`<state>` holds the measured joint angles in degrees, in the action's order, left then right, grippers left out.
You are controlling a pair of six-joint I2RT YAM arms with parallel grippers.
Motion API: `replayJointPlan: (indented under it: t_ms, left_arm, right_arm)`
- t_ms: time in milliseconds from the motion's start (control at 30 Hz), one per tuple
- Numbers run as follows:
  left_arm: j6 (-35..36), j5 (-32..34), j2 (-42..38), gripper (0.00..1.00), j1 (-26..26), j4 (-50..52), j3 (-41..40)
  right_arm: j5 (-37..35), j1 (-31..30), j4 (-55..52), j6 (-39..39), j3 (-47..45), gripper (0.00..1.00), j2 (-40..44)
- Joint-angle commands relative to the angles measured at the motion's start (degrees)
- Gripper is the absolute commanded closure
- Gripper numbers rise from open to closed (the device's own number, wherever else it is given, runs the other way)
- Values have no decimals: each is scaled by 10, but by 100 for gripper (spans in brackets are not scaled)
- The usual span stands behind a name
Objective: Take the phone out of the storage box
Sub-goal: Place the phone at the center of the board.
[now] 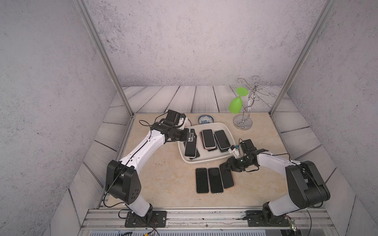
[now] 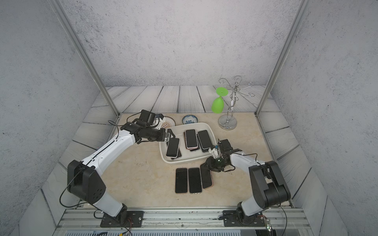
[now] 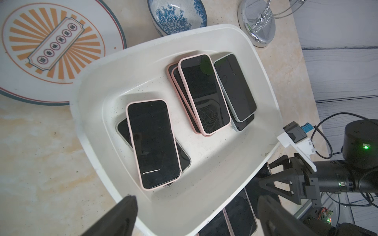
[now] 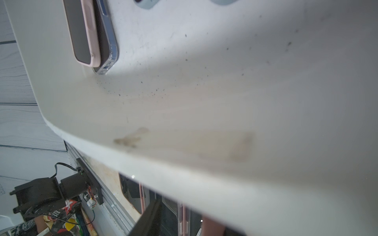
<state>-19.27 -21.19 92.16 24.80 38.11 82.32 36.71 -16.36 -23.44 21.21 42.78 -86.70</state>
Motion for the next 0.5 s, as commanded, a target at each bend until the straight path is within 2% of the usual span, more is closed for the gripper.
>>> replayJointPlan:
  t_ms: [0, 467]
  left_arm:
    - [9, 8, 11, 2, -4, 15, -1]
    - [-18, 50, 99, 2, 14, 48, 45]
  right_arm:
    - [-27, 7, -73, 22, -32, 47, 8]
    - [-54, 6, -63, 86, -131, 46, 92]
